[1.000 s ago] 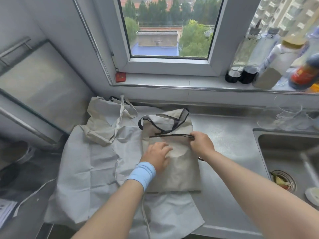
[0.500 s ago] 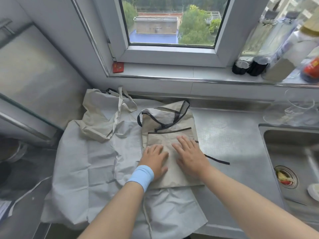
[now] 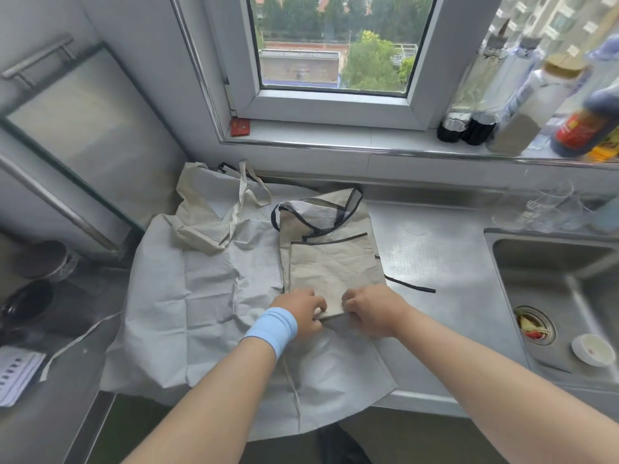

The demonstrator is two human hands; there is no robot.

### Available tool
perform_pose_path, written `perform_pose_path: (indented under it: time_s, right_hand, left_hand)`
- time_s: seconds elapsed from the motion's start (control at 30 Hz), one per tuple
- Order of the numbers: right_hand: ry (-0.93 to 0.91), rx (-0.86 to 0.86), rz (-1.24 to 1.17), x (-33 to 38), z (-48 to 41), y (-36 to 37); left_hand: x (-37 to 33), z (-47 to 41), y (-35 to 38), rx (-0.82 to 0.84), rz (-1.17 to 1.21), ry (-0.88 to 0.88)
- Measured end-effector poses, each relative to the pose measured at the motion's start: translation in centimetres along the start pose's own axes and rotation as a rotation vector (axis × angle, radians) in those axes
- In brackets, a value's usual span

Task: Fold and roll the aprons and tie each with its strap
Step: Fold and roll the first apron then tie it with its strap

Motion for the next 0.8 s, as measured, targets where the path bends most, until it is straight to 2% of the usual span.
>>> perform_pose_path:
  time_s: [0.07, 0.1, 0.2, 0.23, 0.27, 0.33, 0.4, 0.43, 0.57, 0.67, 0.8]
  right_hand:
    - [0.099, 0.003, -0.159, 0.2, 0.4, -0.6]
    - [0.162, 0.057, -0.239, 0.4, 0.5, -1.0]
    - [0.331, 0.453, -0.471, 0.8, 0.5, -2.0]
    - [0.366, 0.544, -0.551, 1.0, 0.4, -2.2]
    - [0.377, 0.562, -0.619, 1.1, 0.2, -2.3]
    - [0.387, 0.371, -0.587, 1.0, -0.2, -2.0]
    - [0.386, 0.140, -0.390, 0.6, -1.1, -1.4]
    - [0.388, 0.127, -0.344, 0.3, -1.6, -1.0]
    - [0.393, 0.268, -0.281, -0.6, -3.9, -1.5]
    - [0.417, 0.089, -0.291, -1.7, -7.0, -3.9]
    - [0.417, -0.175, -0.379, -3.1, -11.7, -7.3]
  left_hand:
    - [-0.6, 0.4, -1.1, 0.030, 0.040, -0.045]
    - [-0.9, 0.7, -1.6, 0.066, 0.081, -0.071]
    - [-1.3, 1.1, -1.7, 0.275, 0.246, -0.143]
    - [-1.2, 1.3, -1.4, 0.358, 0.286, -0.149]
    - [-1.0, 1.3, -1.0, 0.422, 0.329, -0.151]
    - [-0.7, 1.0, -0.5, 0.437, 0.414, -0.143]
    - [0.0, 0.3, -0.9, 0.329, 0.480, -0.149]
    - [0.4, -0.1, -1.4, 0.260, 0.511, -0.159]
    - [2.9, -2.4, -5.0, -0.056, 0.436, -0.216]
    - [5.6, -4.6, -8.0, -0.238, 0.410, -0.318]
    - [8.4, -7.1, -10.8, -0.373, 0.415, -0.457]
Point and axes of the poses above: each hand's wrist, its own z-axis away from the middle knuckle, its own y-axis out of the palm, x = y × z, the point moved 1 cm from there along -z, towards the middle knuckle, and after that the axes turned 9 degrees about y, right-handed, at the moved point
